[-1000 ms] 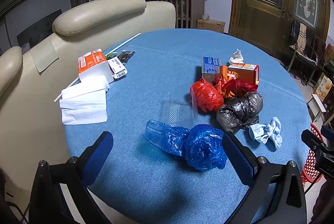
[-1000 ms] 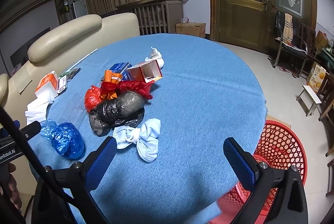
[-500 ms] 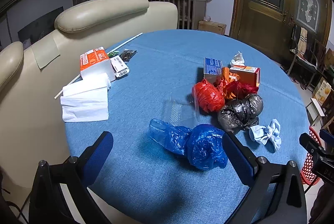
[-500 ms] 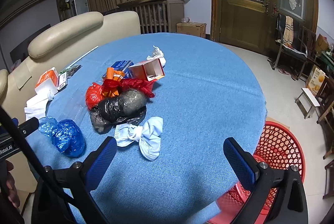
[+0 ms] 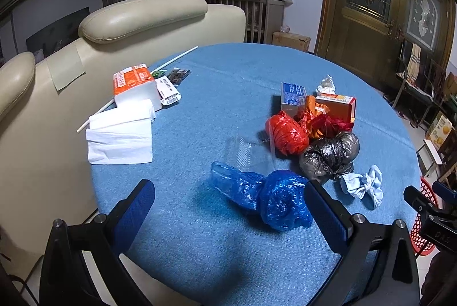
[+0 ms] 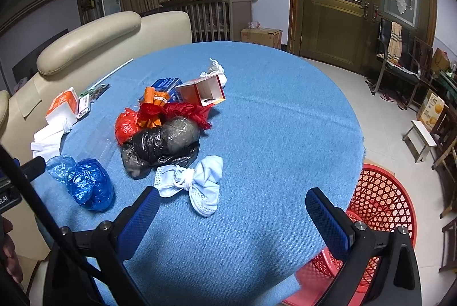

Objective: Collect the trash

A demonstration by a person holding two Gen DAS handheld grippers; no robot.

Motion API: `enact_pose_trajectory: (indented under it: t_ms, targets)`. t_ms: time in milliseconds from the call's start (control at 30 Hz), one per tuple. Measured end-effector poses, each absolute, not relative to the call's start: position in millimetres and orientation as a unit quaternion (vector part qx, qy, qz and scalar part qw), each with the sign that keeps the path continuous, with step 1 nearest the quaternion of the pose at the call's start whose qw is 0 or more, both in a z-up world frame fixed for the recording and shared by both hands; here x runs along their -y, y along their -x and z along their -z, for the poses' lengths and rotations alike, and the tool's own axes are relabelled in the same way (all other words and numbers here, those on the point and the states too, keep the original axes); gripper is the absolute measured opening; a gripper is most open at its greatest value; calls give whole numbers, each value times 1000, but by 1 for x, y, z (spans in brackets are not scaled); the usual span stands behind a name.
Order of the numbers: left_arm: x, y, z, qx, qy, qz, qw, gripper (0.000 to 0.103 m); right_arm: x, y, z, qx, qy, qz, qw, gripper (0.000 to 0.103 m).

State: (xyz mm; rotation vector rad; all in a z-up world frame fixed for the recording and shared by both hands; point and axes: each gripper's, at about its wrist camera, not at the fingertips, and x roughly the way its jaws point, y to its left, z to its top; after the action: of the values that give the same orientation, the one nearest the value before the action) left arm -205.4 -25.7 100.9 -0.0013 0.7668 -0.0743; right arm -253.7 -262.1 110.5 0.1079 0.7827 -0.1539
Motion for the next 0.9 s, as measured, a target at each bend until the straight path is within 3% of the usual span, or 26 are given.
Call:
enact_pose_trajectory:
  t_ms: [900]
  targets:
    - [30, 200, -75, -403, -3, 70, 913, 103, 234, 173, -48, -452, -31, 44, 890, 101]
